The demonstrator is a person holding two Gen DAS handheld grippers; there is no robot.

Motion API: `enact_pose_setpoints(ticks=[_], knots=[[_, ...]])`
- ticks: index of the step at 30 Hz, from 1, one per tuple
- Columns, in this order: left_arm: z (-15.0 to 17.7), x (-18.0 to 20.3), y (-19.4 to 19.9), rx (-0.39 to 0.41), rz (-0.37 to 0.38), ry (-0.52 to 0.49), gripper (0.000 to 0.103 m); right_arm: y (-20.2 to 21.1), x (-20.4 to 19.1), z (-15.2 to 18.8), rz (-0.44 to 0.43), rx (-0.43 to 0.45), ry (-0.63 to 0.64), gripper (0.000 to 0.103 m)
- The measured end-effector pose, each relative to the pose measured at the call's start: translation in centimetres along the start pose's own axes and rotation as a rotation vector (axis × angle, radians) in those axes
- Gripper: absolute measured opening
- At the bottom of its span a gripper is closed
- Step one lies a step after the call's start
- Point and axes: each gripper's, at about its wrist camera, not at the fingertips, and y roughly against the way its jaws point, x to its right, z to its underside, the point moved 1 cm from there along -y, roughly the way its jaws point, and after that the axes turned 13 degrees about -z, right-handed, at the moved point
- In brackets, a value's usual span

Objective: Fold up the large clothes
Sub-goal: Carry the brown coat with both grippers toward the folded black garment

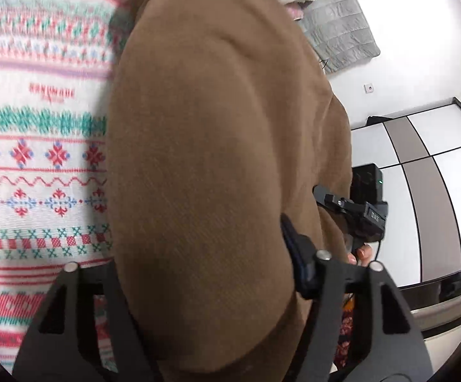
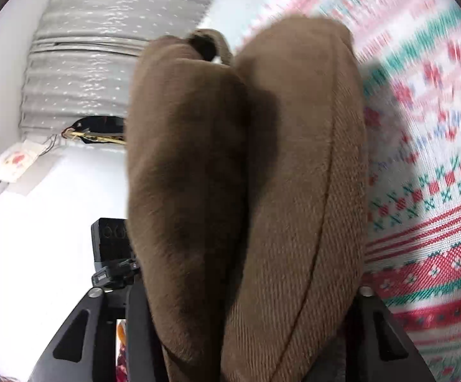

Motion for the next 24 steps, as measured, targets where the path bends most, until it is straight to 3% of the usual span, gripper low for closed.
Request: enact_pose_setpoints(ticks=[6,12,18,24], knots=[[-0.8,0.8,7.1,0.094,0.014,-0.006,0.061,-0.7,-6.6,0.0,0.000,0.044,0.093,0.041],[-1.9,-1.2,18.2,0.253,0.004,0.003,0.061,-5.5,-16.4,-1.8,-0.033,0.021,0.224,0.041],[-3.2,-5.9,29.7,0.406,-0.028,0.049,0.061,-15.0,-26.3,-5.2,-0.078,-0.049,0.355,0.041],[-5.9,-11.8,38.5,0.558,-0.075,0.113,0.061,-26.7,-34.8,-8.8,-0.116,-0.147,0.476,0.041]])
